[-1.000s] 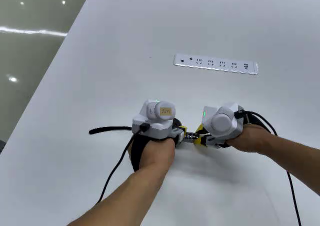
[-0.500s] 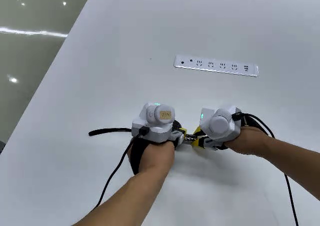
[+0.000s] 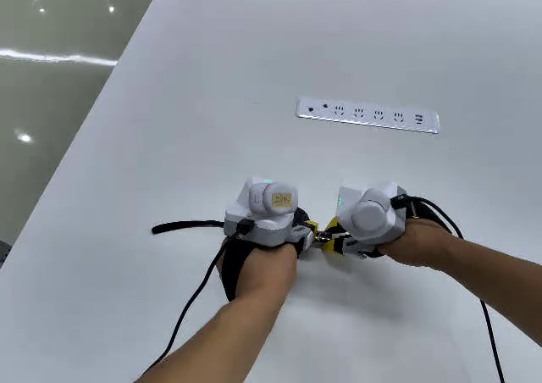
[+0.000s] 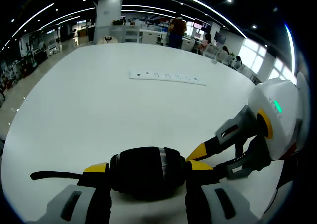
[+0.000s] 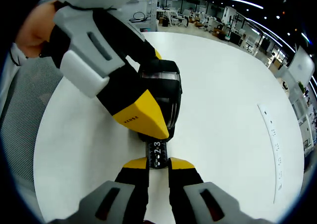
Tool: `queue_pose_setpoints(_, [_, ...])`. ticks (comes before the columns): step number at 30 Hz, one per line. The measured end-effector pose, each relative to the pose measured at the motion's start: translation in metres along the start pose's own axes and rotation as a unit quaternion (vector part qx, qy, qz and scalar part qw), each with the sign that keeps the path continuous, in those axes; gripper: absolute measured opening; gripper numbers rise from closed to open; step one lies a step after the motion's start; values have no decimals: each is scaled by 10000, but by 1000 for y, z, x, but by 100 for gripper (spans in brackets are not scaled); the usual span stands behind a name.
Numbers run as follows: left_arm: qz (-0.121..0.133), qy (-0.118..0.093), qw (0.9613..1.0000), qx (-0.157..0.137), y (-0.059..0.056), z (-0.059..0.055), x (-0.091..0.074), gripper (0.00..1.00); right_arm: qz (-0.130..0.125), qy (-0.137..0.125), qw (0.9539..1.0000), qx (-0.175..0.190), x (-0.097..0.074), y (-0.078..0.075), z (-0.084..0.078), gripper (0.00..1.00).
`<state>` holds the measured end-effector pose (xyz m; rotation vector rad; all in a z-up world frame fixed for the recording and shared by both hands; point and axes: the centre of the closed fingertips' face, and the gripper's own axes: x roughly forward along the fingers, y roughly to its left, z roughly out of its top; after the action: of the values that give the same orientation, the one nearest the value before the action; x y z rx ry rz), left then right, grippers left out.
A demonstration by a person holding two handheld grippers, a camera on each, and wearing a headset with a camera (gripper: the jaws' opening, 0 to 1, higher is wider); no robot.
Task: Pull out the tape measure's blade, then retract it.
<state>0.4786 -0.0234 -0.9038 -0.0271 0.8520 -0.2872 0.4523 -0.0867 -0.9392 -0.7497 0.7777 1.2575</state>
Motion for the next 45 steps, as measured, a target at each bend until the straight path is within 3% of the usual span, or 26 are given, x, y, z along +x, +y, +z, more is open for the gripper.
queue_pose_setpoints(33, [-10,-63,10000,13,0,0,0,57,-3,-92,10000,-5,7,1,9,14])
queue_pose_setpoints(45, [-13,-70,10000,25,-1,0,0,57,30,-43,9998,-166,8,1,12,14])
